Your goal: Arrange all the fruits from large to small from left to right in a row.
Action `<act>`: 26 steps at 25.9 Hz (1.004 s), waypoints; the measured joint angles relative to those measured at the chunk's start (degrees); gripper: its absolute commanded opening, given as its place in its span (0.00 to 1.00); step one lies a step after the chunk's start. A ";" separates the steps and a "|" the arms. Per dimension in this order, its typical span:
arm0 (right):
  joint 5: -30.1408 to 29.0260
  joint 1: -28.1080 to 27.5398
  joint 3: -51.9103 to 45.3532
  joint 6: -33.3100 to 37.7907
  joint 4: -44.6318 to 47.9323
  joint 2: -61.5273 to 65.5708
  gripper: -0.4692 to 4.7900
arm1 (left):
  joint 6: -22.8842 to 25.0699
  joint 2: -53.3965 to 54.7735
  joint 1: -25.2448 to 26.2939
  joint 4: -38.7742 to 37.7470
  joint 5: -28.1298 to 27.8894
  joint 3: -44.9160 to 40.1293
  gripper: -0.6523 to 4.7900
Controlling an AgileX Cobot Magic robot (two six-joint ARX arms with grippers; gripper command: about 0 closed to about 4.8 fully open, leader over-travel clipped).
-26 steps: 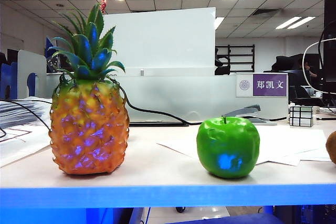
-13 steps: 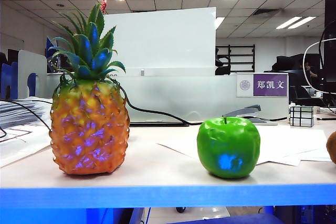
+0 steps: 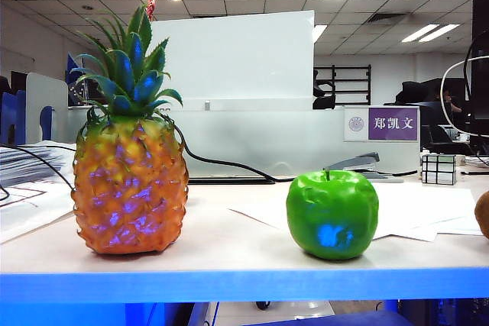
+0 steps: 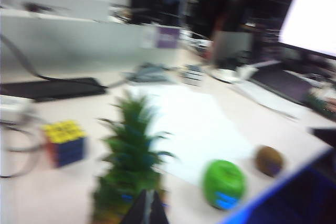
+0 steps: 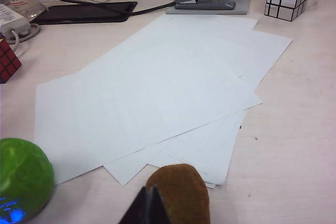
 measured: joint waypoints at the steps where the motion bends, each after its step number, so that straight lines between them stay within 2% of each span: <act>1: 0.00 0.00 0.00 0.00 0.00 -0.02 0.08 | 0.50 0.00 0.00 0.24 -2.16 0.00 0.11; 2: 0.00 0.00 0.00 -0.02 0.00 -0.17 0.08 | 1.42 0.00 0.02 0.61 -5.60 0.00 0.11; 5: 0.00 0.00 -0.02 -0.02 0.00 -0.15 0.08 | 2.75 0.00 0.02 0.61 -9.97 0.00 0.11; 7: 0.00 0.00 -0.02 0.00 0.00 -0.15 0.08 | 3.32 0.00 0.02 0.61 -11.19 0.00 0.11; 11: 0.00 0.00 -0.02 0.00 0.00 -0.15 0.08 | 8.28 -0.02 0.00 1.29 -13.92 -0.98 0.11; 16: 0.00 0.00 0.00 0.00 0.00 -0.15 0.08 | 7.43 -0.02 0.07 4.90 -21.94 -6.93 0.11; 21: 0.00 0.00 0.00 -0.02 0.00 -0.13 0.08 | 7.06 -0.04 0.44 15.52 -25.22 -15.13 0.11; 26: 0.00 0.00 -0.02 0.00 0.00 -0.11 0.08 | 6.86 -0.04 5.55 18.88 -25.88 -19.54 0.11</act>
